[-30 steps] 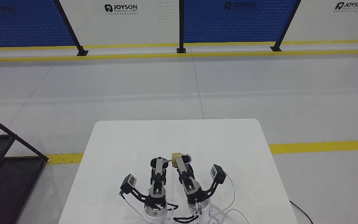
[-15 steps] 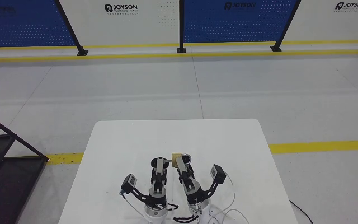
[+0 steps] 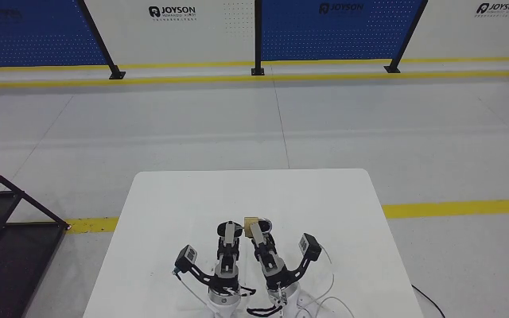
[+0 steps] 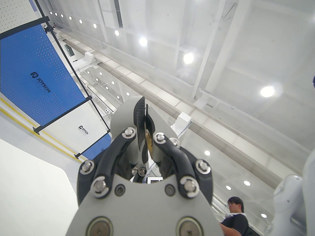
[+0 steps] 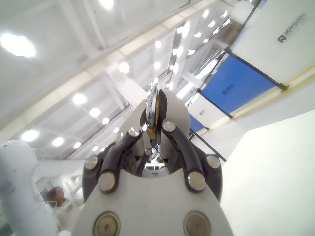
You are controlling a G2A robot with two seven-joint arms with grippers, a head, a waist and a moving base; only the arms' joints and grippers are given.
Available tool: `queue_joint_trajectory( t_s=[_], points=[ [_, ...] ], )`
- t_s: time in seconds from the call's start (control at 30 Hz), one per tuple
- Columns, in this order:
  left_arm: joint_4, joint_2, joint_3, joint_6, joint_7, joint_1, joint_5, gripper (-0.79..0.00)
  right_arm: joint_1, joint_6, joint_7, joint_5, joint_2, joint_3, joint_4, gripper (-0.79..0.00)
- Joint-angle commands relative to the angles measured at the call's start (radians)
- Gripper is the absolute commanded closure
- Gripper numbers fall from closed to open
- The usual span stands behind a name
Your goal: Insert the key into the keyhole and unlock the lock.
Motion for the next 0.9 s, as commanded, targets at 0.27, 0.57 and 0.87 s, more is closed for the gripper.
queue_joint_trajectory(
  t_s=[0.27, 0.57, 0.87],
  points=[
    [0.005, 0.005, 0.013, 0.012, 0.013, -0.009, 0.028, 0.0, 0.0, 0.0, 0.0, 0.0, 0.0, 0.0, 0.0, 0.0],
    [0.007, 0.009, 0.02, 0.022, 0.022, -0.014, 0.024, -0.44, 0.0, 0.0, 0.0, 0.0, 0.0, 0.0, 0.0, 0.0],
    [0.0, 0.014, 0.018, 0.023, 0.024, -0.007, 0.022, -0.413, 0.0, 0.0, 0.0, 0.0, 0.0, 0.0, 0.0, 0.0]
  ],
)
